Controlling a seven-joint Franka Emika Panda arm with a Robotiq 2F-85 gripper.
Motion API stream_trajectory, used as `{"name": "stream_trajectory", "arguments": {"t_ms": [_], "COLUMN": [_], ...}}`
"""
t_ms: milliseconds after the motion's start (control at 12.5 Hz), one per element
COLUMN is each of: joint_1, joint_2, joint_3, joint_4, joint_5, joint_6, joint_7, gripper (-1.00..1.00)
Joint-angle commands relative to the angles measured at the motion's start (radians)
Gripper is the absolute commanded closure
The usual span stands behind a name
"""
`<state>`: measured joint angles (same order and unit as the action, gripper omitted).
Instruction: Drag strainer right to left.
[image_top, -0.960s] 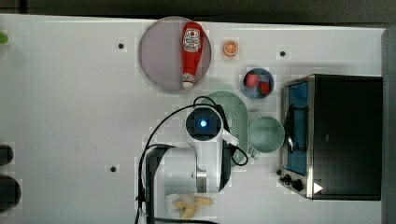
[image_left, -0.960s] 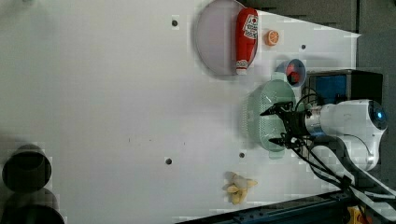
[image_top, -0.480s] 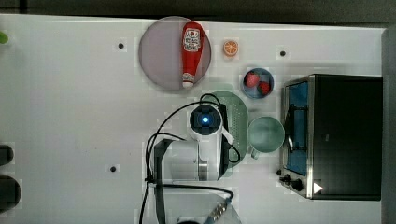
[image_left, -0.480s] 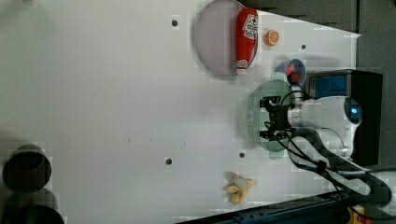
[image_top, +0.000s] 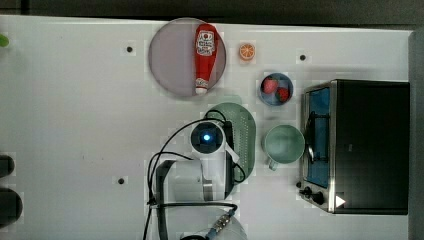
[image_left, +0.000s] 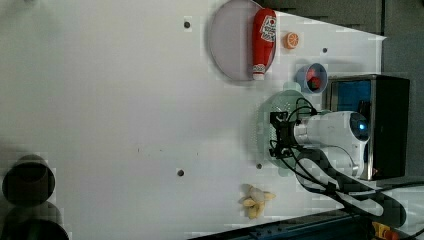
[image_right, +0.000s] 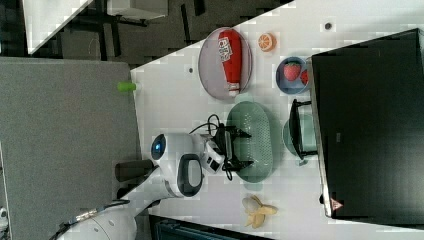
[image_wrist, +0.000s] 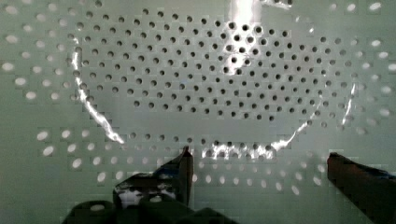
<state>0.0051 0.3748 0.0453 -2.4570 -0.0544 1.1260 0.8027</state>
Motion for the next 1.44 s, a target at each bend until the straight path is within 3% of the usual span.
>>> {"name": "stream_trajectory", "arguments": {"t_ms": [80, 560, 1440], "joint_1": [0.071, 0.169, 0.365], "joint_2": [-0.021, 0.001, 0.108], "joint_3": [0.023, 0.078, 0.103], "joint_4": [0.019, 0.049, 0.244], "joint_5": [0.011, 0.080, 0.228], "joint_6": [-0.002, -0.007, -0.052], "joint_7": [0.069, 0.202, 0.304], "gripper": [-1.00, -1.00, -1.00]}}
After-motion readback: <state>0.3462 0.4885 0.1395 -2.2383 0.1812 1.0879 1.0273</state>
